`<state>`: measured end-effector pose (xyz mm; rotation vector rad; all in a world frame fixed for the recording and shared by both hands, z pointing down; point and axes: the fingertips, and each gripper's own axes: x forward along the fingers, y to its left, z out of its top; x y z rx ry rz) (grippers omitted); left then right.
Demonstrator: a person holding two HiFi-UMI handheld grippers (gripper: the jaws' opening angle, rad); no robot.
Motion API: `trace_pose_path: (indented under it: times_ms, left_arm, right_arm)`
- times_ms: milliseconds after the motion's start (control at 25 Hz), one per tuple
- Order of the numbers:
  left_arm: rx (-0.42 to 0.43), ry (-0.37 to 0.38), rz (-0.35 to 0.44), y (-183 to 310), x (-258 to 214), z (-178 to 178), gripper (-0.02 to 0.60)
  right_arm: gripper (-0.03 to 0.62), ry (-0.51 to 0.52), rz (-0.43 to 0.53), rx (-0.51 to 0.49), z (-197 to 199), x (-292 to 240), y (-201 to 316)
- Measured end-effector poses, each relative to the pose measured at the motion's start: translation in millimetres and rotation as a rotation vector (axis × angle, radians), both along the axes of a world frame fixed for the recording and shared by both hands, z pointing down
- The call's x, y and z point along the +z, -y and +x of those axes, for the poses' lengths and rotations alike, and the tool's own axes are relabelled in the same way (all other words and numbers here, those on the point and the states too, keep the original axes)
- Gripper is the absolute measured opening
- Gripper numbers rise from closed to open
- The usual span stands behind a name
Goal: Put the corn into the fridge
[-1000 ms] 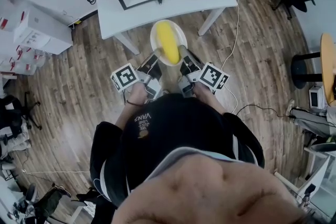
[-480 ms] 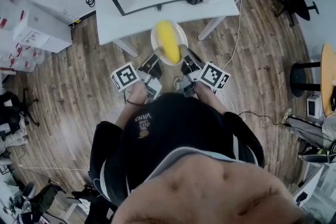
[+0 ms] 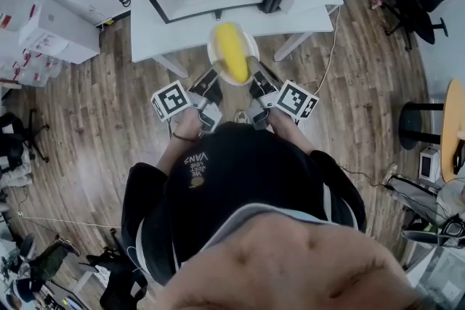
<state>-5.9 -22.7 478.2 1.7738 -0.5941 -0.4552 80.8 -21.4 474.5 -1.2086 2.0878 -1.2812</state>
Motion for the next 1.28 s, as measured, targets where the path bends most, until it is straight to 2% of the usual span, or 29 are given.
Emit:
trace_pose_path:
  times_ms: [400,560,760,1000,1200,1280]
  left_arm:
    - [-0.071,0.020,-0.004,29,3,19,0.034]
    - [-0.108,0.057,-0.011,36,10,21,0.034]
    - [-0.124,0.009,-0.003,43,5,30,0.034]
    - [-0.137,0.001,-0.019,53,9,27,0.034]
    - [-0.137,0.027,-0.028,69,13,18,0.034]
    - [-0.127,0.008,-0.021,77,9,17,0.034]
  right_arm:
    - [0.028,0.010,0.006,-0.080,19,2,36]
    - [0.028,0.012,0.009,-0.106,25,4,46]
    - [0.028,0.018,-0.006,-0.129,29,7,54]
    - [0.028,0.013,-0.012,-0.144,25,10,65]
    - [0.028,0.009,-0.013,-0.137,19,10,81]
    - [0.028,0.008,-0.015,-0.130,17,9,88]
